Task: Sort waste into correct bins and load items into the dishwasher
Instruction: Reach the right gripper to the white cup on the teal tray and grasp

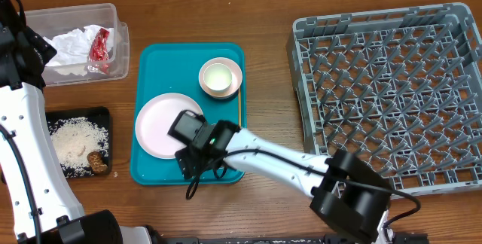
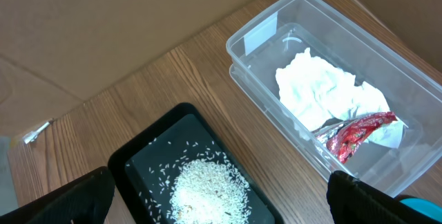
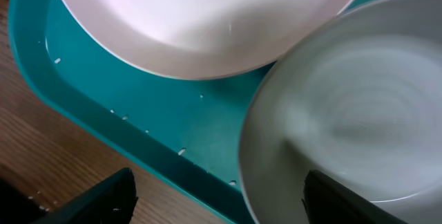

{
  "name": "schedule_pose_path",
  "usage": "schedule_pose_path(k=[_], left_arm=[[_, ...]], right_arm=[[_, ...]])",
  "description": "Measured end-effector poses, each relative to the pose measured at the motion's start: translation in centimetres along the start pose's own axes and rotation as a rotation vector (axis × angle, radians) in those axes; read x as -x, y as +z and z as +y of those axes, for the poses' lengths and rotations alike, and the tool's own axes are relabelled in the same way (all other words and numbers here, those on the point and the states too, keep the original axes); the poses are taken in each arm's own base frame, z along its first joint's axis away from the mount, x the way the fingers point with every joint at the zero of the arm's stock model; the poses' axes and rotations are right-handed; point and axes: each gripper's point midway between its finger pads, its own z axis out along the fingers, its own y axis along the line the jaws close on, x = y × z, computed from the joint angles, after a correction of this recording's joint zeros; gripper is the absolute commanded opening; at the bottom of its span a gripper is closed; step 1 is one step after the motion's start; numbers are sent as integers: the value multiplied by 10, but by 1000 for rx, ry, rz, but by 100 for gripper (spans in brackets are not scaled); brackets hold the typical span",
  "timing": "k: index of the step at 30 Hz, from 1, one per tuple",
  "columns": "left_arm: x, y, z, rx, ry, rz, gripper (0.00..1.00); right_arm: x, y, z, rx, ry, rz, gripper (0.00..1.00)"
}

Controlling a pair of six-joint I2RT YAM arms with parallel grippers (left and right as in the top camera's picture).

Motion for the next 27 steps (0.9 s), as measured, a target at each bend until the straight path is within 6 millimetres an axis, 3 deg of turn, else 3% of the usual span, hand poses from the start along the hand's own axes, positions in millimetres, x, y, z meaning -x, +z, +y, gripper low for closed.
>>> schedule_pose_path(k=[9,17,21,27], left_arm=[[0,0,0,0,0,0,100],[0,0,0,0,0,0,100],[0,0,0,0,0,0,100],[0,0,0,0,0,0,100]], right_arm=[[-8,18,-3,-130,6,-52,58],[-5,19,-14,-183,29,-71,21],[-7,14,-16,-204,32,-57,7],[9,-8,-7,-203,40,-78,4]])
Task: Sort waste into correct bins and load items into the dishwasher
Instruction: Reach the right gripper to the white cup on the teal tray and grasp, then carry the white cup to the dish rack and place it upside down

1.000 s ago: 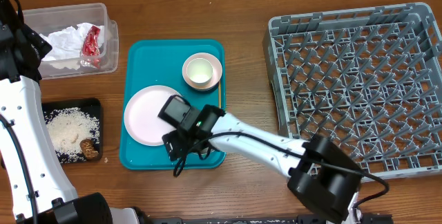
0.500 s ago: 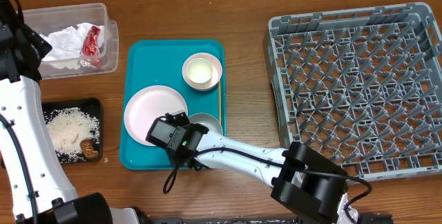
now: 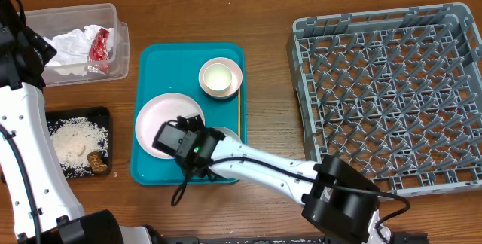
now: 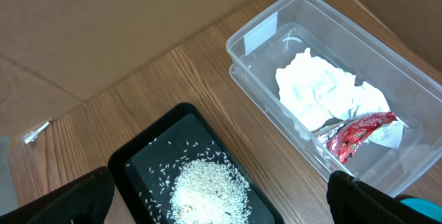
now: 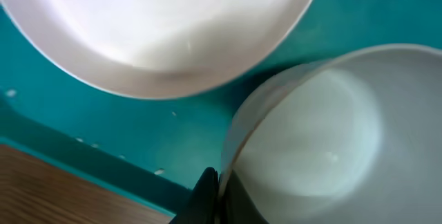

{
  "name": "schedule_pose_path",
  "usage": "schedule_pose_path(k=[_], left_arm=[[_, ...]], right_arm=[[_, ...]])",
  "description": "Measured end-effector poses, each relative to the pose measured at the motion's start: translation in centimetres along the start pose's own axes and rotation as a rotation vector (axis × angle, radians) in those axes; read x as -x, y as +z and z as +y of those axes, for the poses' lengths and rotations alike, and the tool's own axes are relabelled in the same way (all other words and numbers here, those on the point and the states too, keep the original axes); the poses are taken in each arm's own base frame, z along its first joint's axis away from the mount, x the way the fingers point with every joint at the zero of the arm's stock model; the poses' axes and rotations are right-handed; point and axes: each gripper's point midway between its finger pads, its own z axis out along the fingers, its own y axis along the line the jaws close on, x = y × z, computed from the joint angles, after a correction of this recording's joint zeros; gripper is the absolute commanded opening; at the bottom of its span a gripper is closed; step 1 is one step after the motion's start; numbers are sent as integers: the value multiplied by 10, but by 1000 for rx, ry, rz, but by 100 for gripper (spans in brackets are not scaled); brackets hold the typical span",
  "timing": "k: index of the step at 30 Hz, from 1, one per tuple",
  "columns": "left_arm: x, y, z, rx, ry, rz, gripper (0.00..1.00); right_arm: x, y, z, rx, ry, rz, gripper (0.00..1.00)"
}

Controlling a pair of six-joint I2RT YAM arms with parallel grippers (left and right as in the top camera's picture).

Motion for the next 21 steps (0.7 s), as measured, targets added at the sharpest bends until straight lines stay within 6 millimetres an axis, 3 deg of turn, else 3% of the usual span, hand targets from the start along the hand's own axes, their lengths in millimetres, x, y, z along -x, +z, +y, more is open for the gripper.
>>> schedule_pose_path(k=[5,8,11,14,15,18,21], left_arm=[[0,0,0,0,0,0,100],[0,0,0,0,0,0,100],[0,0,0,0,0,0,100],[0,0,0,0,0,0,100],[0,0,0,0,0,0,100],[0,0,0,0,0,0,100],[0,0,0,0,0,0,100]], right_arm=[[14,-25,-19,-45,40,33,4],[39,-50,-41,-58,100,26,4],[72,-83,-74,-47,178,-25,4],[109,-127,-128,-24,280,-121,4],[121,-145,-155,-10,328,-156,4],[138,-183,-229,42,456,-219,4],[143,-201,-303,131,567,-248,4]])
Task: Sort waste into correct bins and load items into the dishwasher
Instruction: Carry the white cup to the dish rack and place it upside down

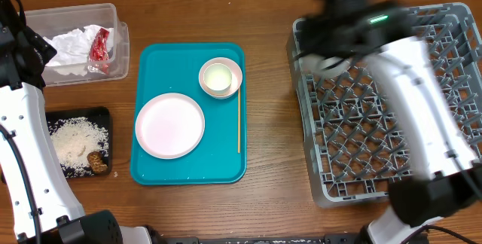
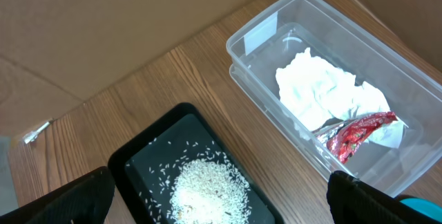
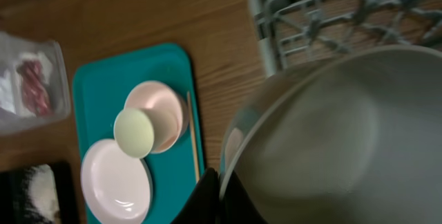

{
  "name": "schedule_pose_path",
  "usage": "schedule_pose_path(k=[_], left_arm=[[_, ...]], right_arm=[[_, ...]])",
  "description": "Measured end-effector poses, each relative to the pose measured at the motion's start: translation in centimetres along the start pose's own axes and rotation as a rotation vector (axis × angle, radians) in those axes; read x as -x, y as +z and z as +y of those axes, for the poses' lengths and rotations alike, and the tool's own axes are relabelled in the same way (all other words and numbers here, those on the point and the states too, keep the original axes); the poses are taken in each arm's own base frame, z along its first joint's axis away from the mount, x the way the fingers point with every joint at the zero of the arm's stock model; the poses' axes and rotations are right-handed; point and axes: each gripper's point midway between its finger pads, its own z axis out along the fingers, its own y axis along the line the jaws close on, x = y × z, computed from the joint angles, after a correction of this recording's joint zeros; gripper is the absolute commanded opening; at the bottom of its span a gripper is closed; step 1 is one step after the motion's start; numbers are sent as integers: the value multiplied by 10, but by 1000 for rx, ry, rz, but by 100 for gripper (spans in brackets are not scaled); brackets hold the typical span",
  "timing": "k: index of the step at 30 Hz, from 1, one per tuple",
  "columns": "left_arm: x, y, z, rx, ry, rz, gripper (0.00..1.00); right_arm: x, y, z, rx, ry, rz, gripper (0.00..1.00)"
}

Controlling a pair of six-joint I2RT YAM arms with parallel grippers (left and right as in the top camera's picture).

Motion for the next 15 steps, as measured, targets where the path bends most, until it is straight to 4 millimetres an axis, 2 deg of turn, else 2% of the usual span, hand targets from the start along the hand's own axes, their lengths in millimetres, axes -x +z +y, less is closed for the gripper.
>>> schedule_pose_path(k=[4,7,11,15], left_arm=[[0,0,0,0,0,0,100],[0,0,0,0,0,0,100],[0,0,0,0,1,0,100],[0,0,0,0,0,0,100]], right_arm=[[42,-19,-60,166,106,-26,4],[62,-32,-85,344,125,-74,4],[67,-29,-99,511,121,-97,4],[58,-8,-98,609,112,-81,4]])
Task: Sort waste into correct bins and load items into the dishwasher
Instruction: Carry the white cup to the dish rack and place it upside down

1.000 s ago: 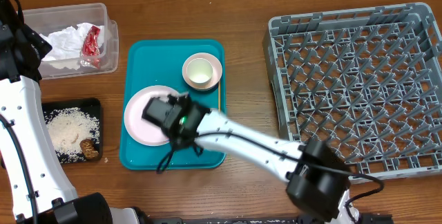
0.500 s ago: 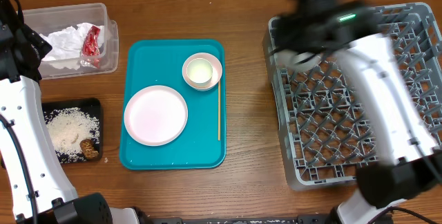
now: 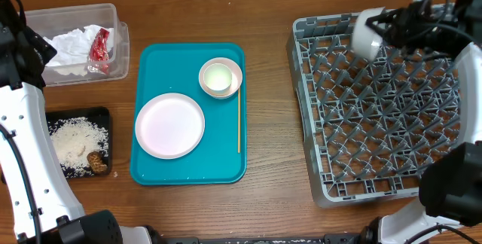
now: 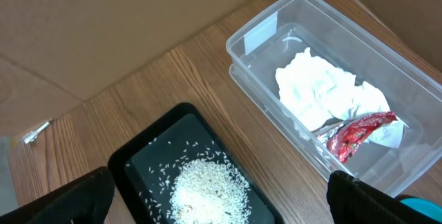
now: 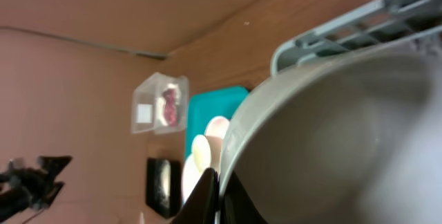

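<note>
My right gripper (image 5: 219, 182) is shut on the rim of a grey-white bowl (image 5: 331, 134), which fills the right wrist view. From overhead, the bowl (image 3: 366, 33) hangs tipped on its side over the far left part of the grey dish rack (image 3: 392, 161), with the right gripper (image 3: 386, 25) just behind it. On the teal tray (image 3: 154, 63) remain a pink plate (image 3: 169, 125), a small pink bowl (image 3: 221, 77) and a chopstick (image 3: 239, 120). My left gripper (image 4: 217, 198) stands open above the black tray of rice (image 4: 204, 186).
A clear bin (image 3: 75, 39) at the far left holds white tissue (image 4: 324, 96) and a red wrapper (image 4: 359, 133). The black rice tray (image 3: 77, 140) lies near the table's left edge. My left arm (image 3: 26, 123) runs along that side.
My right gripper, still holding the bowl, has shifted from the rack's near-left corner area farther right and toward the back rim; the bowl now sits tipped on its side. The left arm is unchanged.
My right gripper was open over the grey bowl at the tray's front right, beside the pink plate. Then it was shut on the bowl's rim. Later the bowl was off the tray and above the rack's left side, and now hangs near the rack's far edge.
</note>
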{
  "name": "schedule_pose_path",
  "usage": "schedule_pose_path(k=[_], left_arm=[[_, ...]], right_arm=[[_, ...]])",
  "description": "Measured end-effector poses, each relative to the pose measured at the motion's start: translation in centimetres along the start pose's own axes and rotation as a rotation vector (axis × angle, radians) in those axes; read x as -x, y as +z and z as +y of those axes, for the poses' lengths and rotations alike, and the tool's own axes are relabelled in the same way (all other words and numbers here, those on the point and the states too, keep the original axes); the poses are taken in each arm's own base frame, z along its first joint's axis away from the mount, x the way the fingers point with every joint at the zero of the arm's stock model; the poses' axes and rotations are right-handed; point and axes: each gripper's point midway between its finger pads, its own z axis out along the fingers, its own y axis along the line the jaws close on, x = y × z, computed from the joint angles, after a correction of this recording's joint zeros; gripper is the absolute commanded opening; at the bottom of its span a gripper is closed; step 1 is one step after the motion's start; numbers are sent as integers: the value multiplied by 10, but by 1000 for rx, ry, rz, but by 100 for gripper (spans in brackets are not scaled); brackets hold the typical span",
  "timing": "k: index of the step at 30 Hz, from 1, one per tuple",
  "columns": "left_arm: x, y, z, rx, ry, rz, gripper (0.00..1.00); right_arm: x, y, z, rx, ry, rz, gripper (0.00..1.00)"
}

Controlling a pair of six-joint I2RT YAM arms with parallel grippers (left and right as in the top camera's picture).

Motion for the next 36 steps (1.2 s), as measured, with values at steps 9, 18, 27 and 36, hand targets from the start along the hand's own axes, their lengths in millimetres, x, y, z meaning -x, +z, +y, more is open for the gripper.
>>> schedule_pose_path(k=[9,18,27,36], left_arm=[[0,0,0,0,1,0,100],[0,0,0,0,0,0,100],[0,0,0,0,0,0,100],[0,0,0,0,0,0,100]], right_arm=[[-21,29,-28,59,78,24,4],[-22,25,-49,-5,153,0,4],[-21,25,-59,-61,174,-13,4],[-12,22,-38,68,114,-21,4]])
